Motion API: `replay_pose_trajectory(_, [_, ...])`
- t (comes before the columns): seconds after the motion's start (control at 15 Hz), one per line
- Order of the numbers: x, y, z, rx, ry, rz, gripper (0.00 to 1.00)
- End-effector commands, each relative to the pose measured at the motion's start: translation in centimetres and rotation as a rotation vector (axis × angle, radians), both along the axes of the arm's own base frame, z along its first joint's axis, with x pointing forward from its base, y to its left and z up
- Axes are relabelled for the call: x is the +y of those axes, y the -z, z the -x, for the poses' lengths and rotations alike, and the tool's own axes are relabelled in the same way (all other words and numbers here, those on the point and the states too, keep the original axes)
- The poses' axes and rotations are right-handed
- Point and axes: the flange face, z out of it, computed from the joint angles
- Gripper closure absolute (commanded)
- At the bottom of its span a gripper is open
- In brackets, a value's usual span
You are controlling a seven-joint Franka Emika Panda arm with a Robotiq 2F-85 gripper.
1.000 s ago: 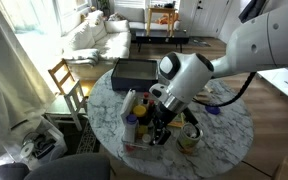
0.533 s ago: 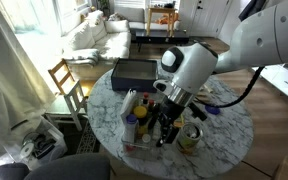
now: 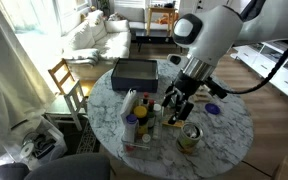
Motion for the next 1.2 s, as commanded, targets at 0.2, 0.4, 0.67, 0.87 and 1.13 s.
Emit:
replay_pose_trajectory(0.2, [-2.4,-3.0,2.1,0.014,0.198,0.054,0.00])
replay_pose_trajectory(0.4, [-3.1,-4.6,2.3,0.035,0.359,0.031,0.00])
replay_pose_trajectory(0.67, [-3.9,-6.8,2.9,0.060,0.525,-0.028,0.00])
replay_pose_trajectory(0.87, [-3.7,-6.9,2.0,0.036,0.508,-0.024,0.00])
replay_pose_trajectory(1.13, [-3.5,-7.7,2.6,0.043,0.520,-0.052,0.00])
